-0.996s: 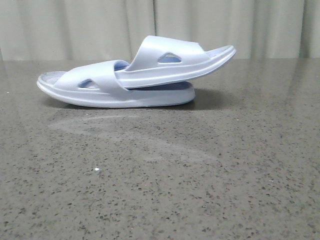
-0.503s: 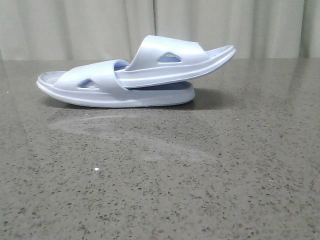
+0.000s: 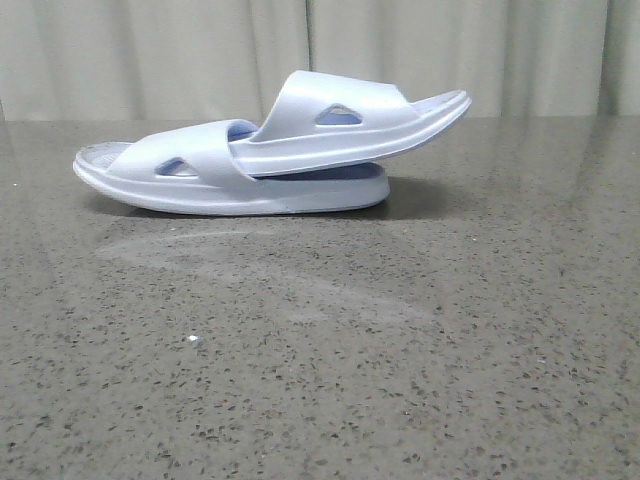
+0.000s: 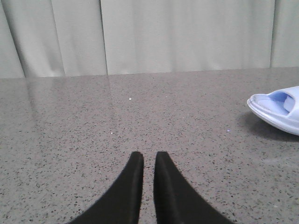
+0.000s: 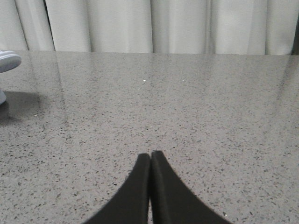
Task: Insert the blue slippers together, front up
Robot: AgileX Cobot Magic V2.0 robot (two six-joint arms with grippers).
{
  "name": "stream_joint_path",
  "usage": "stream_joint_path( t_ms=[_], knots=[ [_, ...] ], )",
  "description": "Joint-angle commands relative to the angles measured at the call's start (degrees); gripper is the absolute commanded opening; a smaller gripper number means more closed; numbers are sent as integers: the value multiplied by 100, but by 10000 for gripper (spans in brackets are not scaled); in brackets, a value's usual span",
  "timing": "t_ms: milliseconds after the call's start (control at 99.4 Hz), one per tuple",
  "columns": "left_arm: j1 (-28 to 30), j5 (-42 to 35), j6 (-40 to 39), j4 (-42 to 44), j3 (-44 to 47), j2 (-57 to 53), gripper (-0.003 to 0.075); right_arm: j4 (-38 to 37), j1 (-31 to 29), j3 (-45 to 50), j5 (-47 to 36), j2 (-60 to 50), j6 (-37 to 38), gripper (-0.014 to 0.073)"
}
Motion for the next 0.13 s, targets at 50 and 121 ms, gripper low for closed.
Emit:
stream_joint_path(
  t_ms=[50,121],
  knots=[
    [-58,-453,-50,-39,51,-168,15,-49,5,119,-487,-127,-1,-78],
    [-58,-453,-50,-39,51,-168,15,-49,5,119,-487,-127,-1,-78]
  ],
)
